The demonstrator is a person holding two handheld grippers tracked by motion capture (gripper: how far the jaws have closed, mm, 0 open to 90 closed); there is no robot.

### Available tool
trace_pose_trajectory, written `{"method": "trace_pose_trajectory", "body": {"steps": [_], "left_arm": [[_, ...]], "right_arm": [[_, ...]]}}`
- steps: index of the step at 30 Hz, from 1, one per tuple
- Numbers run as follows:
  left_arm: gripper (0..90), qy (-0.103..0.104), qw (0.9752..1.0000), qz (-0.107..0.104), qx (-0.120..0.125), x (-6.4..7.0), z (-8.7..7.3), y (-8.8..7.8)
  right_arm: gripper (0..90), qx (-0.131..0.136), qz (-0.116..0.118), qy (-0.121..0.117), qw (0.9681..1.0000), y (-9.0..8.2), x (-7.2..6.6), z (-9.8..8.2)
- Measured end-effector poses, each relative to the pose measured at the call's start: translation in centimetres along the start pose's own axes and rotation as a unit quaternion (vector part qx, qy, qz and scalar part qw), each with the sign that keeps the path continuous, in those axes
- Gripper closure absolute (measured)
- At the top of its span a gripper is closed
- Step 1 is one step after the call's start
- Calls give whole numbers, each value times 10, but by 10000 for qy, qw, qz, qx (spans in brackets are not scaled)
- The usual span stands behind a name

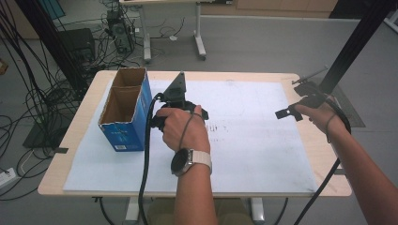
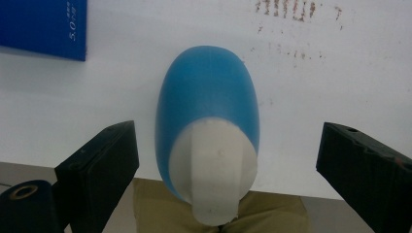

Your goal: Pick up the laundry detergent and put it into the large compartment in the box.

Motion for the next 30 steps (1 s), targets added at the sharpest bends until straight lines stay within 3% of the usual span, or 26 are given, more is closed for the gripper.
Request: {"method": "trace_pose_trajectory", "body": {"steps": [30], "left_arm": [[73,24,9999,102,-81,-5,1,18]], "right_arm": [[85,-48,41,13,10000,8,1,-1]]}}
Point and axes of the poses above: each handheld gripper's, and its own axes: y roughly forward along the jaws, z roughly out of its top, x roughly to its right, the point moved 5 cm from there along y, roughly forward along the jaws, and after that the axes turned 6 degrees about z, right-handed, at the moved point
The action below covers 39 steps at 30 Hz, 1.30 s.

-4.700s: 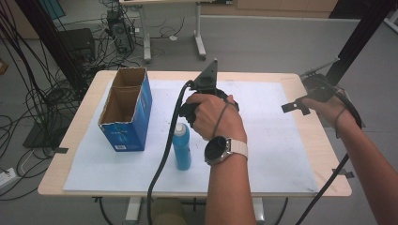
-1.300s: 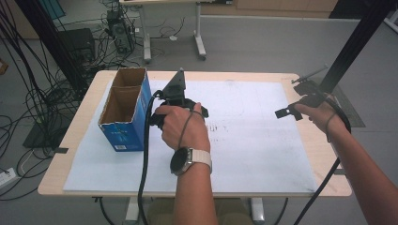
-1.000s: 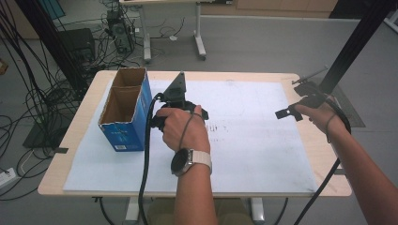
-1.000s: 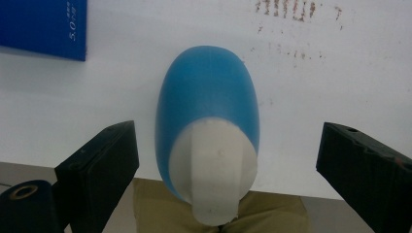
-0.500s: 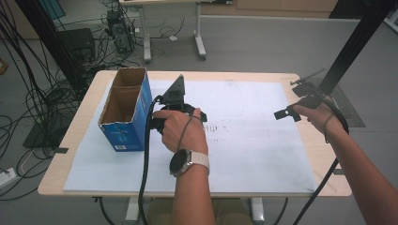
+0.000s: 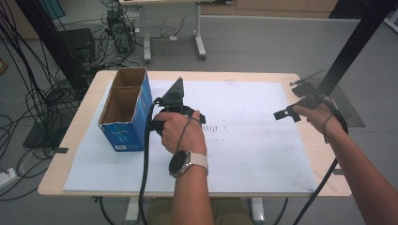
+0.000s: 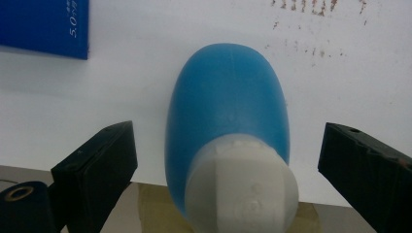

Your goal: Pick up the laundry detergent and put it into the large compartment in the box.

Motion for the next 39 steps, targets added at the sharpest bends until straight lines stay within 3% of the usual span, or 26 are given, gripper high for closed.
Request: {"method": "trace_pose_trajectory", "body": {"steps": [39], "left_arm": [[82,-38,10000,-63,-34,-3,-2,-1]], "right_arm": [[85,8,-8,-29,10000,-2,-2,0]]}}
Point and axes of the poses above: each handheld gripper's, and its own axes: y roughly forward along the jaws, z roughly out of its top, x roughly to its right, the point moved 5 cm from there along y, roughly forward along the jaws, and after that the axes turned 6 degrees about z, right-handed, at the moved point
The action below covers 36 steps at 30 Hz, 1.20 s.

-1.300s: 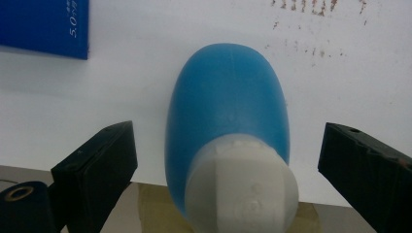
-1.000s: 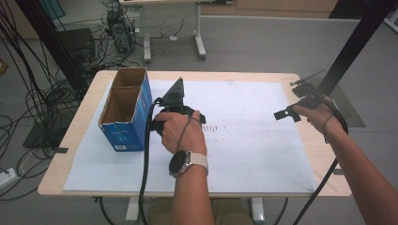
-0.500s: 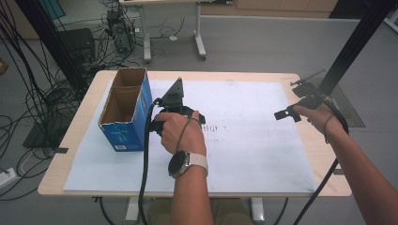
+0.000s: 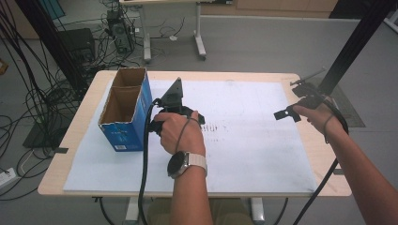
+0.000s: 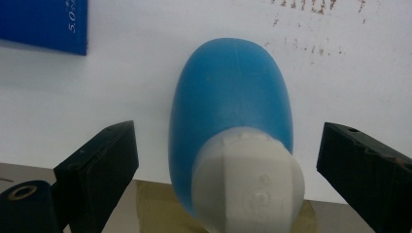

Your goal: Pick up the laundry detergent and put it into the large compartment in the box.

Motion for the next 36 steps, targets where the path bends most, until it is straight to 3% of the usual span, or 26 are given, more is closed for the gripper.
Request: {"method": "trace_pose_trajectory", "body": {"steps": [36], "left_arm": [[82,5,10000,-30,-12,2,-1,-1]], "right_arm": [[85,22,-1,8,10000,-1,0,-1]]}}
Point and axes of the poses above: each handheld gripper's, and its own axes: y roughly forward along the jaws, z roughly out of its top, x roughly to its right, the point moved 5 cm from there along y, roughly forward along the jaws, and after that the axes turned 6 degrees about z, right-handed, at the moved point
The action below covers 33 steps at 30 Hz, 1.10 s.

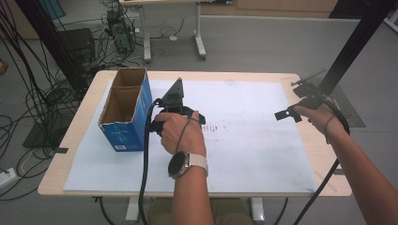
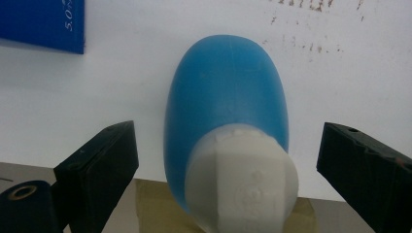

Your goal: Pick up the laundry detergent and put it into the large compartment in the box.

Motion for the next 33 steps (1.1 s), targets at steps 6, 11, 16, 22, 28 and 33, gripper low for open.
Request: {"method": "trace_pose_trajectory", "body": {"steps": [6,11,16,22,28,33], "left_arm": [[80,-32,9999,82,52,-1,0,0],[77,-48,9999,86,81,-1,0,-1],[74,-35,9999,66,106,0,1,-1],[74,-48,9999,79,104,0,1,-1],[75,-17,9999,81,78,0,1,0],[74,14,9999,105,33,-1,0,1]], "right_arm": [[85,1,9,0,10000,0,-1,0],[85,-9,12,-1,10000,1,0,-1],[85,-9,13,1,10000,2,0,-1],[85,-25,20,26,10000,3,1,-2],[85,-29,18,21,10000,3,1,-2],[85,-33,18,18,10000,3,0,-1]]}}
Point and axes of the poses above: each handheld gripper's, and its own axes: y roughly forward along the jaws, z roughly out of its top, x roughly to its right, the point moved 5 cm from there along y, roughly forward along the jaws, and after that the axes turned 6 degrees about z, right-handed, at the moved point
